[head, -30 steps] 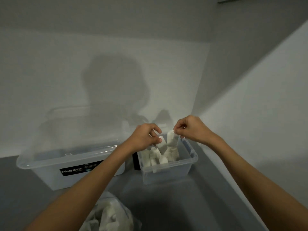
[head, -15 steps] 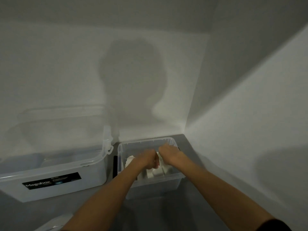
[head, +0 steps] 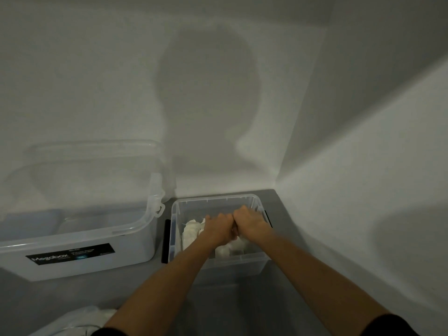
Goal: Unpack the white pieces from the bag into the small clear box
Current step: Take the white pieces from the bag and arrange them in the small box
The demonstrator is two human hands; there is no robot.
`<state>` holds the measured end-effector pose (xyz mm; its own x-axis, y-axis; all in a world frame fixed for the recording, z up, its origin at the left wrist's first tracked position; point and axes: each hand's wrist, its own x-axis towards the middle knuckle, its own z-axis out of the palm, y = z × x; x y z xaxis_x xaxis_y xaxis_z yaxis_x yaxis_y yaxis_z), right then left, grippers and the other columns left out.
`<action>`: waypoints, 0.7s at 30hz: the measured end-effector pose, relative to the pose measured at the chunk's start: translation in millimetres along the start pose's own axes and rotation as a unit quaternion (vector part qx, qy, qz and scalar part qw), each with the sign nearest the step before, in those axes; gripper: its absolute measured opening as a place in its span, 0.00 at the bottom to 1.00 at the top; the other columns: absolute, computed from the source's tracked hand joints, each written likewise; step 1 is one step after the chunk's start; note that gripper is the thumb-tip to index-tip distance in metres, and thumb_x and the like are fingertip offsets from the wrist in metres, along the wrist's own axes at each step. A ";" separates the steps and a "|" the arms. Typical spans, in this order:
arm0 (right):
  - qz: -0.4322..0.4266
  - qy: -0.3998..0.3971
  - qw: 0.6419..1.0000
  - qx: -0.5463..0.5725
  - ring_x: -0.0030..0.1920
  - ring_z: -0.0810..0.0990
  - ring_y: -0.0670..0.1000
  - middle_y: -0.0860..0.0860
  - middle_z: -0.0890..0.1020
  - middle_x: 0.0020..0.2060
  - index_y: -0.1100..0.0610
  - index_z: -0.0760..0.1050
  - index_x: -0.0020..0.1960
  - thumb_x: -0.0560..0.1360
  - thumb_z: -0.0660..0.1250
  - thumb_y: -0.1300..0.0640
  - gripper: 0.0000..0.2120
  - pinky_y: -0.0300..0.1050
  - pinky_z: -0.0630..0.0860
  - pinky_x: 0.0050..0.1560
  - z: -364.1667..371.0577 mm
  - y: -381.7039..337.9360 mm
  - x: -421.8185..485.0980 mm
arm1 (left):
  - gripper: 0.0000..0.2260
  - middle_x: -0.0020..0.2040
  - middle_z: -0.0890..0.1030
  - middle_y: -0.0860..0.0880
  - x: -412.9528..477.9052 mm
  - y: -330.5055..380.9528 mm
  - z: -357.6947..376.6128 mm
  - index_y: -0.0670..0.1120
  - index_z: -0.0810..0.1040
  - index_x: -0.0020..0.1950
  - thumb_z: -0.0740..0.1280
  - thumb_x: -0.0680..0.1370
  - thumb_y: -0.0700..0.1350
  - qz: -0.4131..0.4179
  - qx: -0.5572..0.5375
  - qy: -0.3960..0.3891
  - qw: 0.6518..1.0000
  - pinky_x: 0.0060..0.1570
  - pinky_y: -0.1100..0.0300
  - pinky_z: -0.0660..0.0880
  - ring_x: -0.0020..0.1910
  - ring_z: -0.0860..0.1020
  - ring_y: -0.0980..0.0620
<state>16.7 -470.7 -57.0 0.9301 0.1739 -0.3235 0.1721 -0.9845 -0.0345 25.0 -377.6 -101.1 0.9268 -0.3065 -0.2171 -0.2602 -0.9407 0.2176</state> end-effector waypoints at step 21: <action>-0.002 0.111 0.994 0.021 0.47 0.80 0.58 0.59 0.76 0.56 0.62 0.76 0.58 0.77 0.64 0.63 0.10 0.48 0.76 0.47 -90.1 -23.8 -61.6 | 0.06 0.47 0.84 0.50 -60.9 -40.0 -93.1 0.46 0.83 0.49 0.68 0.75 0.39 0.134 -0.191 0.089 0.968 0.50 0.64 0.77 0.45 0.80 0.56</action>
<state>-15.5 -455.9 48.9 0.9789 0.1747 -0.1063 0.1672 -0.9830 -0.0759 4.2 -307.7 -8.0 0.8807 -0.4702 0.0570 -0.4105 -0.6978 0.5870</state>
